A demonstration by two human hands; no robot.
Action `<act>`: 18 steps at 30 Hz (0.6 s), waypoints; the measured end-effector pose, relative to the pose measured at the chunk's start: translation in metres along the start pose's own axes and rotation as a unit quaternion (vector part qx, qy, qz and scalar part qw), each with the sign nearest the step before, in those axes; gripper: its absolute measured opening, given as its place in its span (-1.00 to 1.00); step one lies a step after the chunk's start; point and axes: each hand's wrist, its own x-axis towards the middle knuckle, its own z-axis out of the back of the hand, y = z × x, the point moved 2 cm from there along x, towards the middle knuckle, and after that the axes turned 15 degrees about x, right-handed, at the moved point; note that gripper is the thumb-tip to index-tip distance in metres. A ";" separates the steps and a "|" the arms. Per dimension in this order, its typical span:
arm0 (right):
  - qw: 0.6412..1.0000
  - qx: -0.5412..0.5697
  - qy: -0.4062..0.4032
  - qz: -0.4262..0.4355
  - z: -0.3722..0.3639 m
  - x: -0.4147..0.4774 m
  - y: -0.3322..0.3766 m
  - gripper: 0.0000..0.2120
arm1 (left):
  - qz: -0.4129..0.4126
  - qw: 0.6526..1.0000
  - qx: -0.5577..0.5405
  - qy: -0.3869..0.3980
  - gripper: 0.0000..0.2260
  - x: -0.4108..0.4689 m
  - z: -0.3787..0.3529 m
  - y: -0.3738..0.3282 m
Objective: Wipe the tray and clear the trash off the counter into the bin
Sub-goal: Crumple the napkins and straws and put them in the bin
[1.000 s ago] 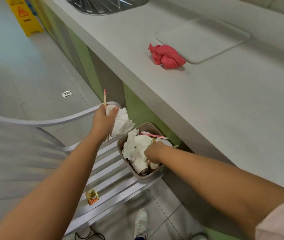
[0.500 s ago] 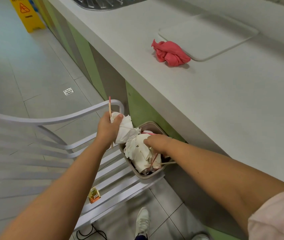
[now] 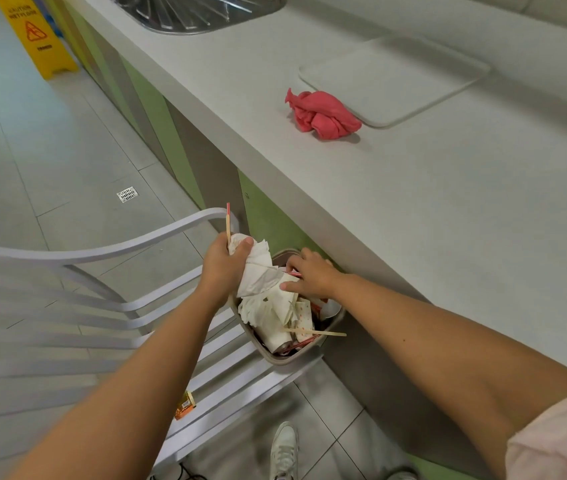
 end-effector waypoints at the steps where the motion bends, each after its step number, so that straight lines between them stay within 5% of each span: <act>1: 1.000 0.021 0.002 -0.007 0.001 0.000 0.001 -0.62 | -0.002 1.000 -0.001 0.003 -0.87 -0.001 -0.002 0.000; 4: 0.980 0.192 -0.048 0.014 0.014 -0.002 0.013 -0.70 | -0.001 1.000 0.001 0.018 -0.86 -0.004 -0.007 0.002; 7: 0.913 0.409 -0.007 0.005 0.024 -0.016 0.032 -0.62 | 0.013 0.999 -0.012 0.031 -0.88 -0.005 -0.015 0.007; 11: 0.942 0.327 0.049 0.061 0.019 -0.024 0.038 -0.44 | 0.009 0.996 -0.055 0.073 -0.84 -0.012 -0.030 0.008; 18: 0.954 0.285 -0.063 0.064 0.002 -0.029 0.017 -0.76 | 0.058 0.985 -0.086 0.138 -0.72 -0.022 -0.056 0.022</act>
